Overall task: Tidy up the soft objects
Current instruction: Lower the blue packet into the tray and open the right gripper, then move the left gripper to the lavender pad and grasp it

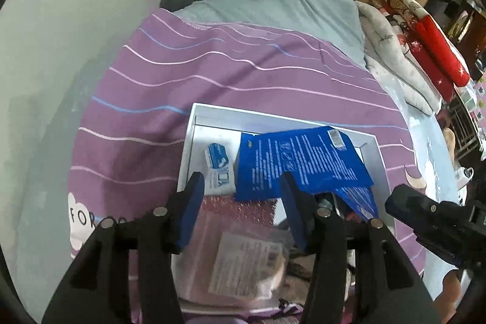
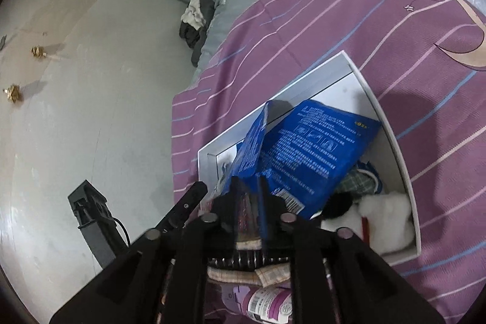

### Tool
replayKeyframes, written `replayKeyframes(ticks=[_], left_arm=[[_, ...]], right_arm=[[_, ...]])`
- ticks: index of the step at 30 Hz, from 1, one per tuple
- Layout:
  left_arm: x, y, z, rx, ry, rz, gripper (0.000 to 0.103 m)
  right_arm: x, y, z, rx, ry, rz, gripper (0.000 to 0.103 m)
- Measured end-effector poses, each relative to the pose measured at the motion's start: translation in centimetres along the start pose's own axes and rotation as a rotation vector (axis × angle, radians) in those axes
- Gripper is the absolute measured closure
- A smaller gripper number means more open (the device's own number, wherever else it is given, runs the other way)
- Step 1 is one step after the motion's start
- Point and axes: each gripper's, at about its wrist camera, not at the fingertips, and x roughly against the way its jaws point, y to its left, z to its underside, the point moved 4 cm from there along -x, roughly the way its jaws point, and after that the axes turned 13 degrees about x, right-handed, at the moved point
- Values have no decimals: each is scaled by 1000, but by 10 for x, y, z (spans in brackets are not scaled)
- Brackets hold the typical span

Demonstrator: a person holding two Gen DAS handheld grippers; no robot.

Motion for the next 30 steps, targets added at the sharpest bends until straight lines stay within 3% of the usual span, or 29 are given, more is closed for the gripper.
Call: replayKeyframes(ticks=[2,6,10,30], left_arm=[[4,-2,3,-7,-3,1,50],[13,-5,7,-16,-7,4,50],[26,-7,13,-30,-24,14,50],[70,15,48,-40,47,19,50]], right_arm=[[4,2,3,6,-2,6,72],[14,7,9,11,-16,1,64],[22,13,13,13,-26,-3,48],[56,67,60,107,-1,98,38]])
